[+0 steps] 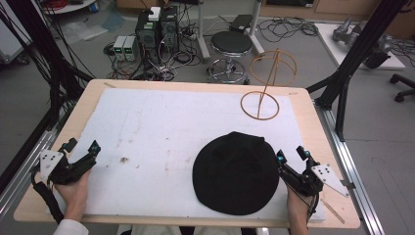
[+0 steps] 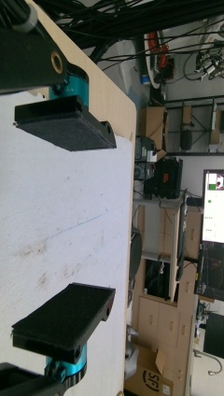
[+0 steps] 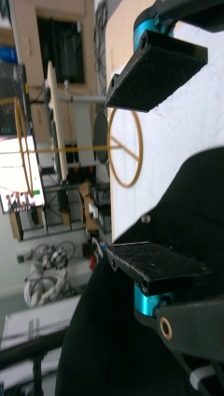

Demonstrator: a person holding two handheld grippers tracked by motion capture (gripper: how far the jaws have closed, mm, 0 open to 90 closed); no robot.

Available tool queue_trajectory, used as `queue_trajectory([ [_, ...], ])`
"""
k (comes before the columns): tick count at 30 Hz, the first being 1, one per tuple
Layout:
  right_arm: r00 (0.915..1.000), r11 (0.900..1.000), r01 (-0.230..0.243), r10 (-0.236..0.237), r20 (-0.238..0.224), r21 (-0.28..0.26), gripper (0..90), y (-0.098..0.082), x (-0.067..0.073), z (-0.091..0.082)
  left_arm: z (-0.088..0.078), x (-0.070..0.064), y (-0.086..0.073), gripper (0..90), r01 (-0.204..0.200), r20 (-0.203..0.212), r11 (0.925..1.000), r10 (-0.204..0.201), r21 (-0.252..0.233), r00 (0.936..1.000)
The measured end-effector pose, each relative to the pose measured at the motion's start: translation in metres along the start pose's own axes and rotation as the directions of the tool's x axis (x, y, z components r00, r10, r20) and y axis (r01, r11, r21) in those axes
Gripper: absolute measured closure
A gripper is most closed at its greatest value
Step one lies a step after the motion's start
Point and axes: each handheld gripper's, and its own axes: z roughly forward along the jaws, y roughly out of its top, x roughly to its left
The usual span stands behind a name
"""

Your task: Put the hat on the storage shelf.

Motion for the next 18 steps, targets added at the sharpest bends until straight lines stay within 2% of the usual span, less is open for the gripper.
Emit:
queue_trajectory([
  [4,0.9985,1.0,0.004,-0.005,-0.055,-0.019,23.7,0.002,0.004,-0.001,0.0,0.0,0.0,24.0,0.0,0.001,1.0,0.0,-0.001,1.0],
  [10,0.9919,0.999,0.015,-0.019,-0.125,-0.036,24.5,0.005,0.009,-0.002,0.0,0.0,0.0,24.0,0.0,0.0,1.0,0.0,-0.002,1.0],
  [15,0.9729,0.998,0.023,-0.036,-0.229,-0.06,24.4,0.011,0.017,-0.003,0.0,0.001,0.0,24.0,0.0,0.001,1.0,0.0,-0.001,1.0],
  [18,0.9619,0.998,0.031,-0.046,-0.27,-0.061,24.3,0.012,0.025,-0.003,0.0,0.001,0.0,24.0,-0.004,-0.003,1.0,0.004,0.003,1.0],
])
